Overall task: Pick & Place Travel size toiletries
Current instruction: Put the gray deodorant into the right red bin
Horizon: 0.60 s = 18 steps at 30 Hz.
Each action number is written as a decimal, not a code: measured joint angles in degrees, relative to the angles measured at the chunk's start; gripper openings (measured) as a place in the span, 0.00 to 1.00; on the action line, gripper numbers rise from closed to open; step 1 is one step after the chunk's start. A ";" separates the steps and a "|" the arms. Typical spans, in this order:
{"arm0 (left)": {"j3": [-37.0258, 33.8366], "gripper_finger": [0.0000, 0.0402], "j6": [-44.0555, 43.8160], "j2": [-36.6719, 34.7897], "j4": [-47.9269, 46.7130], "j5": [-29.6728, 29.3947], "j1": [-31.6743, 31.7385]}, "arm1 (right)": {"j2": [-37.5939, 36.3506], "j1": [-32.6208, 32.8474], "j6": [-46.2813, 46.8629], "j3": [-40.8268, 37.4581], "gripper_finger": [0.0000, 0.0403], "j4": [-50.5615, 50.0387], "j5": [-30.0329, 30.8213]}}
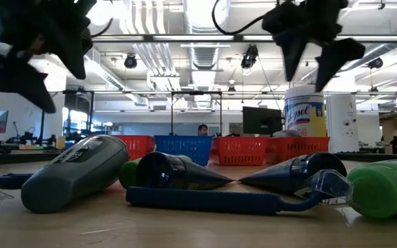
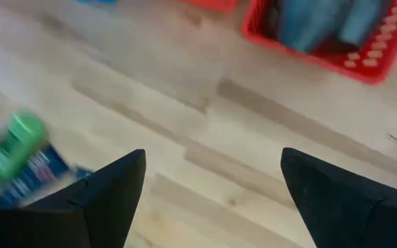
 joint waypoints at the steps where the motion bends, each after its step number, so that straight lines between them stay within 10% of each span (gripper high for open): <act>1: 1.10 0.80 -2.73 2.19 0.60 -1.38 -1.79 | 0.00 0.84 -0.15 0.00 0.82 -1.07 -0.02; 18: 35.80 0.77 -13.92 37.47 -12.55 -2.30 -8.03 | 0.02 9.79 -2.15 -0.04 0.87 -4.07 4.21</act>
